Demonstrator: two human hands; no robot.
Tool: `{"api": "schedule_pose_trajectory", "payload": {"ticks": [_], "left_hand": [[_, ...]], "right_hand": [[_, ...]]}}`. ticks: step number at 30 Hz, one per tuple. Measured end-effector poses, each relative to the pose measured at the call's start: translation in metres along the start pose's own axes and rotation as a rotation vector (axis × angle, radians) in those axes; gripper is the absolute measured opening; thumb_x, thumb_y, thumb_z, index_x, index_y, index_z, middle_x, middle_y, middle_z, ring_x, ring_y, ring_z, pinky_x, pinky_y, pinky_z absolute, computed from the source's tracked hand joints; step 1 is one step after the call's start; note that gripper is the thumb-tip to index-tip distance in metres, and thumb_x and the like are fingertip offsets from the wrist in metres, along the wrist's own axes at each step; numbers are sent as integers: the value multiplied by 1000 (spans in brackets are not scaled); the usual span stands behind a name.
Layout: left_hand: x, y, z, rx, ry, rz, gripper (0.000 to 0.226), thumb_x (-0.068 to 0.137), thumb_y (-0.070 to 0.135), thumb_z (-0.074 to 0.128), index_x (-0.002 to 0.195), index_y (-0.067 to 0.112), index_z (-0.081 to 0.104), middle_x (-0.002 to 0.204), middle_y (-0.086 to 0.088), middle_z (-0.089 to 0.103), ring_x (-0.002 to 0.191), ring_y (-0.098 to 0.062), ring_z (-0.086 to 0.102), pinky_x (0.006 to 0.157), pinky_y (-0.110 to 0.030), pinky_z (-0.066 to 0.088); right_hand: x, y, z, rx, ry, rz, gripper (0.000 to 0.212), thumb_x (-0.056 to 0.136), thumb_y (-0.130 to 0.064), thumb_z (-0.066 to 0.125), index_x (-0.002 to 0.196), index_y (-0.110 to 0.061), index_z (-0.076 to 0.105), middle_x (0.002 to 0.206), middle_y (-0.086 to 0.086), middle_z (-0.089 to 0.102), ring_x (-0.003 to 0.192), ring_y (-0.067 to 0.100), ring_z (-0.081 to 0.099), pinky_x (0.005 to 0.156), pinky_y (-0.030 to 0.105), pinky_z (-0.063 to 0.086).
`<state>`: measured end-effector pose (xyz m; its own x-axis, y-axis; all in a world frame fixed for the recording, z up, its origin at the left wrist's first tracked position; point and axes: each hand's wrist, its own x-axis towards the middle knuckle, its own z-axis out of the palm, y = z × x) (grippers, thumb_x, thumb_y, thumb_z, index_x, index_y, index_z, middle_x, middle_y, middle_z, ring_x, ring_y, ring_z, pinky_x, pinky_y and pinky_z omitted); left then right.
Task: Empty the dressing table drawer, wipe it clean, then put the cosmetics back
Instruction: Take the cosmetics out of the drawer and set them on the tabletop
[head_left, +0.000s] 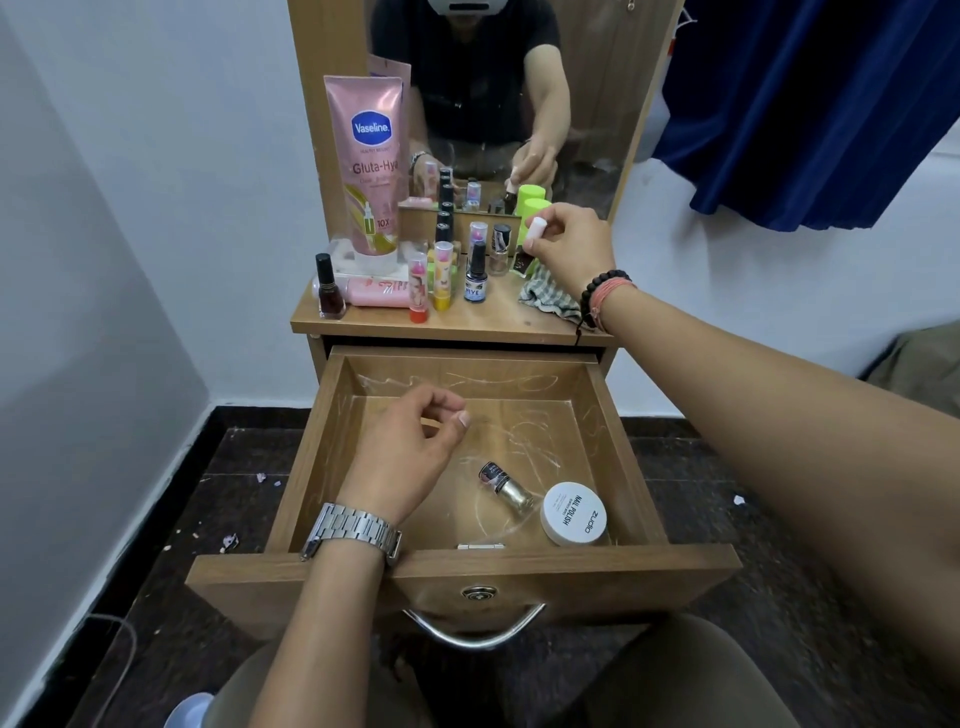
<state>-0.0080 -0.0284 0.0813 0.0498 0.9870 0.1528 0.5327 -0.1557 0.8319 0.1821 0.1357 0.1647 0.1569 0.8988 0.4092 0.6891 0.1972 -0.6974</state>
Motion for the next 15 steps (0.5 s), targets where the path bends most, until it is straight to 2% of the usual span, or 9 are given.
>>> {"api": "schedule_pose_trajectory", "payload": {"ticks": [2,4,5,7,11,15], "left_hand": [[0,0,0,5,-2,3,11,89,31,63,99,26,64,87,17,63,80,1,60,68,-16,45],[0,-1,0,7,-4,1,11,89,32,63,98,26,64,86,17,63,80,1,61,69,-17,46],[1,-1,0,6,-5,-3,11,89,32,63,98,27,64,86,17,63,80,0,62,68,-18,46],[1,-1,1,6,-9,-8,11,89,33,63,99,27,64,86,17,64,80,-1,62,66,-17,44],[0,-1,0,9,-9,-9,12,89,33,63,100,27,64,87,17,64,80,-1,62,65,-15,43],[-1,0,-1,7,-14,-11,13,89,32,63,100,26,64,87,16,64,78,0,62,63,-15,43]], "right_hand": [[2,1,1,-8,-5,0,25,80,-9,72,105,-9,70,89,1,67,85,13,61,79,20,51],[2,-1,2,-4,-12,-2,26,81,-7,70,107,-8,67,86,0,62,77,8,56,59,2,41],[2,-1,4,1,-18,-6,26,82,-6,69,108,-8,65,87,1,62,75,7,54,53,0,38],[2,-3,8,3,-27,-13,25,85,-7,67,109,-10,62,89,3,64,77,9,55,51,3,39],[2,-9,16,17,-46,-15,25,83,-6,68,106,-12,60,92,7,69,82,13,60,61,13,43],[2,-10,22,-11,-85,-33,25,80,-3,70,102,-11,61,86,2,64,79,11,58,64,13,45]]}}
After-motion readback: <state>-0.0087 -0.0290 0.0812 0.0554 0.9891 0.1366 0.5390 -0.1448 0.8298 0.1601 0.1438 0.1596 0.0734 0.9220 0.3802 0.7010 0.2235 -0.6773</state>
